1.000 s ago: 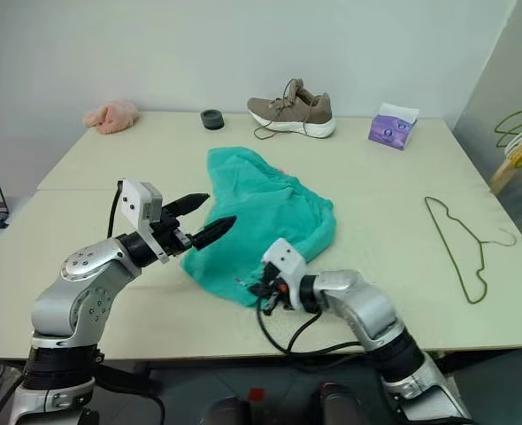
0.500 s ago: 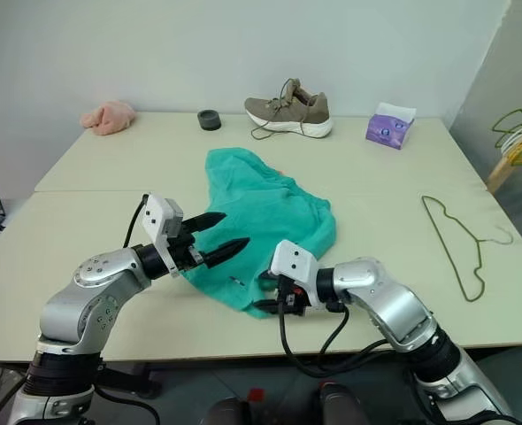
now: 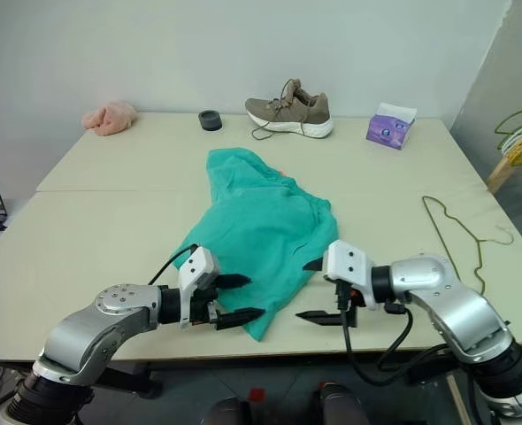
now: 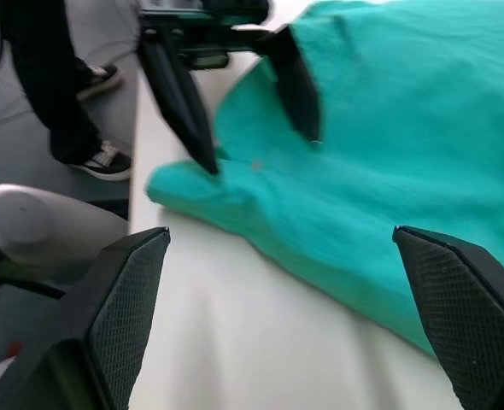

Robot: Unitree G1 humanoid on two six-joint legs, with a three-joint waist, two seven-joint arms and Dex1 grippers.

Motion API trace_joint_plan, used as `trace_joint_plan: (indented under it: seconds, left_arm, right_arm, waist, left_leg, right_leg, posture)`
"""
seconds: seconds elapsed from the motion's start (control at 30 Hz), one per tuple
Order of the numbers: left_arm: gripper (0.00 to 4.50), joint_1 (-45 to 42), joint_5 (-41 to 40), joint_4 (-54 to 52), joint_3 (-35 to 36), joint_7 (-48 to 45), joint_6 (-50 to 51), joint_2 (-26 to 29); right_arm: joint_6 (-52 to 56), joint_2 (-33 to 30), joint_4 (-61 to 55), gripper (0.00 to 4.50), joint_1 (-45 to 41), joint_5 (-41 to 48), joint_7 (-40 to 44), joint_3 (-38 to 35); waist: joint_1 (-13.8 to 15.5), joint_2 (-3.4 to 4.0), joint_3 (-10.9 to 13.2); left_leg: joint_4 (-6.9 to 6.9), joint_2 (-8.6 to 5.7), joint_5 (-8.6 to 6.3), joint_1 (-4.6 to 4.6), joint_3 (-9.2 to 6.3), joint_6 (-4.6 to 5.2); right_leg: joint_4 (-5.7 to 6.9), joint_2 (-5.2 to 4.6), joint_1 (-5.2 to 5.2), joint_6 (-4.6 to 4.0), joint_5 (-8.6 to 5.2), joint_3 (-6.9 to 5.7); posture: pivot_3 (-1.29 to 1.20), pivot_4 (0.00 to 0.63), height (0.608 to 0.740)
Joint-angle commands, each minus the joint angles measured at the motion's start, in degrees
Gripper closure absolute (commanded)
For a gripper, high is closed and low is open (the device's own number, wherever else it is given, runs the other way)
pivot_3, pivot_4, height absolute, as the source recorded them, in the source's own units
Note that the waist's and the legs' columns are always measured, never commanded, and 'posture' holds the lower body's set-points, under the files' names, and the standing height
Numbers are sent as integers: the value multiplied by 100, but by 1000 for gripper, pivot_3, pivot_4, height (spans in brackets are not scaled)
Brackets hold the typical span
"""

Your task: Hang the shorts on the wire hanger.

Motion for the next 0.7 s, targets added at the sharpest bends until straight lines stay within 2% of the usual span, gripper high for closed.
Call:
trace_joint_plan:
  seconds: [0.03,0.17,0.27,0.43,0.7]
  left_arm:
    - [0,-21,402,-48,-266,70,-169,60]
    - [0,-17,828,155,-509,84,-406,61]
    - [556,55,1146,333,-588,63,-697,154]
    - [2061,224,1183,383,-379,-103,-946,320]
    - [4416,566,999,388,233,-382,-1063,671]
  right_arm:
    - [-298,-27,39,33,-5,-63,10,-215]
    - [-485,29,165,33,13,-143,-48,-238]
    - [-972,59,497,0,22,-455,-131,-211]
    - [-2168,174,1520,0,-165,-1313,-451,-84]
    - [-5184,452,4255,0,-1287,-3565,-1548,755]
  waist:
    - [1,0,0]
    - [4,0,0]
    - [6,0,0]
    - [-9,1,-1]
    - [-41,6,0]
  left_leg:
    - [0,0,0,0,-2,0]
    - [0,-3,0,-5,3,0]
    - [0,-4,-1,-4,7,-1]
    - [0,-3,-1,4,9,-1]
    - [-3,1,-1,7,17,-2]
  right_leg:
    - [0,0,0,0,0,0]
    - [-3,0,-2,0,0,7]
    - [-5,-1,-1,0,0,11]
    - [-2,0,0,0,0,11]
    - [-1,6,-3,0,0,20]
  posture:
    - [-128,97,740]
    - [-129,96,740]
    - [-127,95,740]
    - [-117,94,740]
    - [-92,87,740]
